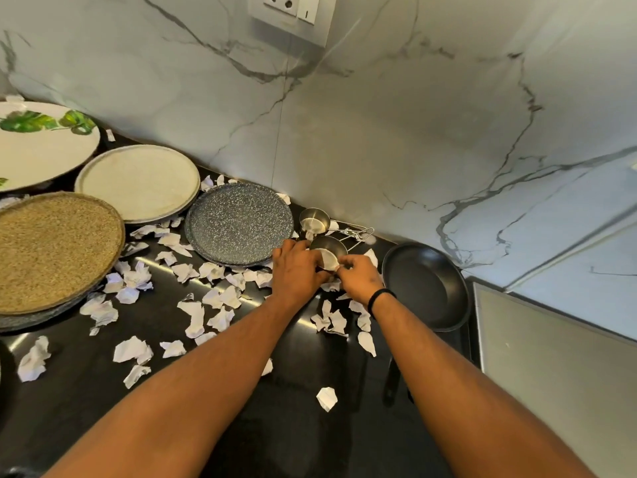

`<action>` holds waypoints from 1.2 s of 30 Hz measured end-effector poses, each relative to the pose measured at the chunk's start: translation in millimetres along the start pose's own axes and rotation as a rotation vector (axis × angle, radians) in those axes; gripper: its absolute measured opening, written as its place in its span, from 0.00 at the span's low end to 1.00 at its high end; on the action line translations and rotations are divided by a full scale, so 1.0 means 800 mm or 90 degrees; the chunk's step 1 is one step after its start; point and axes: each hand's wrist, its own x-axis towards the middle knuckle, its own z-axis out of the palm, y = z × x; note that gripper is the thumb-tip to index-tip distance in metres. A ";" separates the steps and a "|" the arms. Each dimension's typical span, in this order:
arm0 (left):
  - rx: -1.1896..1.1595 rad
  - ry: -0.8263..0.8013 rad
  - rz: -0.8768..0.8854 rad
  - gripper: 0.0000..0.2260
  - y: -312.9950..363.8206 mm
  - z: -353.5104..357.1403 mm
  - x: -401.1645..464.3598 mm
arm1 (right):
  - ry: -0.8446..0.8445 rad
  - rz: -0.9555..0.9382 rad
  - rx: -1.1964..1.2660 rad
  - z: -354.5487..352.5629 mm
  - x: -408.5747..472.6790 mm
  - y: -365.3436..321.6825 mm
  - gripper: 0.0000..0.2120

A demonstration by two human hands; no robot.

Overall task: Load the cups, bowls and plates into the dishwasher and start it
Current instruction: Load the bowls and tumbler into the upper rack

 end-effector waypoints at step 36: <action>-0.420 -0.479 0.408 0.23 0.327 0.042 -0.384 | 0.695 0.185 0.865 -0.157 -0.570 0.348 0.08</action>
